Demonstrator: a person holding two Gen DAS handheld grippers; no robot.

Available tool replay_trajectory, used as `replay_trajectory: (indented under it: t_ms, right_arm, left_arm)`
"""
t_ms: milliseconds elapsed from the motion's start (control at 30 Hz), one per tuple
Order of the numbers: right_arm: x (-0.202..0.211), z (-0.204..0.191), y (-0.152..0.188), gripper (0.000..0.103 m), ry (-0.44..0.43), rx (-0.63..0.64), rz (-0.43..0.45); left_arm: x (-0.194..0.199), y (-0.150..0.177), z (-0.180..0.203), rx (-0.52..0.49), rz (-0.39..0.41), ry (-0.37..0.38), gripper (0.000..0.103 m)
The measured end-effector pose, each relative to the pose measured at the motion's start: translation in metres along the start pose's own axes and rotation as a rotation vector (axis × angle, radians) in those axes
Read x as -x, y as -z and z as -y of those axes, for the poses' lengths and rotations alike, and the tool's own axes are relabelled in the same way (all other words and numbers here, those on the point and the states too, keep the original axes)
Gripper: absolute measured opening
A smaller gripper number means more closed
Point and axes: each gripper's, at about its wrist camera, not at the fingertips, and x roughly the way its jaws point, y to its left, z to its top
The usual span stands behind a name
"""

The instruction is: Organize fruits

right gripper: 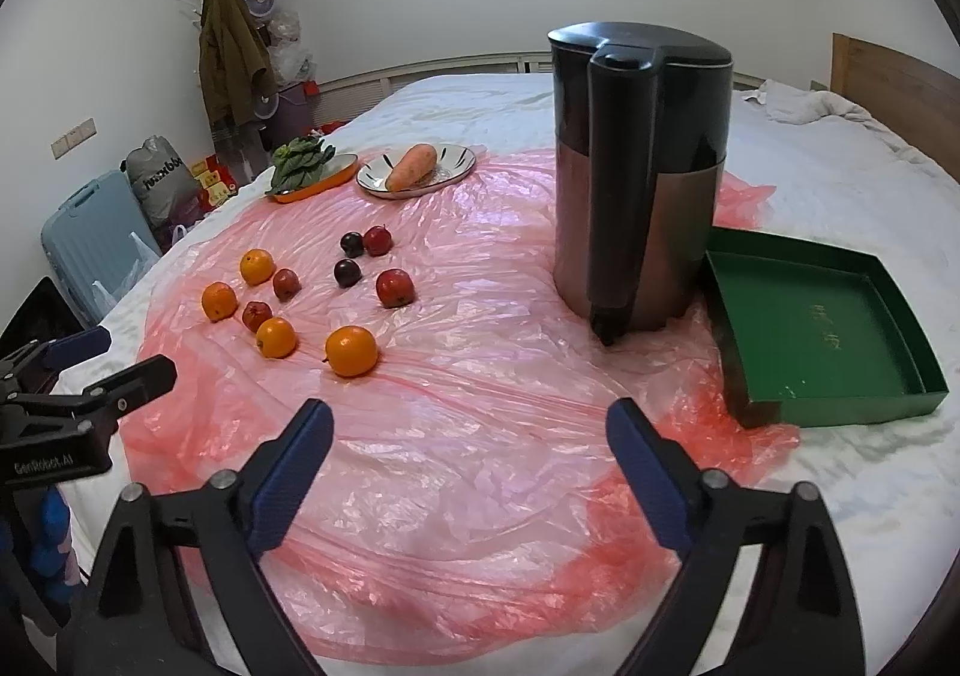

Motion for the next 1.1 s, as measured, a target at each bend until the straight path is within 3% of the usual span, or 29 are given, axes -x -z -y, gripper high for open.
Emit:
replay_trajectory:
  t_ms: [233,333,400,700,1100]
  right_arm:
    - [-0.015,-0.014,-0.005,0.103,-0.049,0.031,-0.014]
    - [-0.027,-0.022,-0.006,0.103,-0.08,0.051,-0.038]
    - [-0.038,-0.028,-0.009,0.103,-0.106,0.061,-0.056]
    - [-0.089,-0.048,-0.027,0.103,-0.233,0.091,-0.13]
    - [-0.152,-0.071,-0.038,0.103,-0.298,0.195,-0.23]
  left_arm:
    - [-0.013,-0.004,-0.047,0.071,-0.007,-0.027,0.095]
    - [-0.025,-0.005,-0.059,0.082,-0.024,-0.022,0.082]
    - [-0.034,-0.006,-0.063,0.086,-0.045,0.008,0.069]
    - [-0.082,-0.019,-0.043,0.073,-0.129,0.145,0.05]
    - [-0.139,-0.019,-0.034,0.082,-0.215,0.139,0.049]
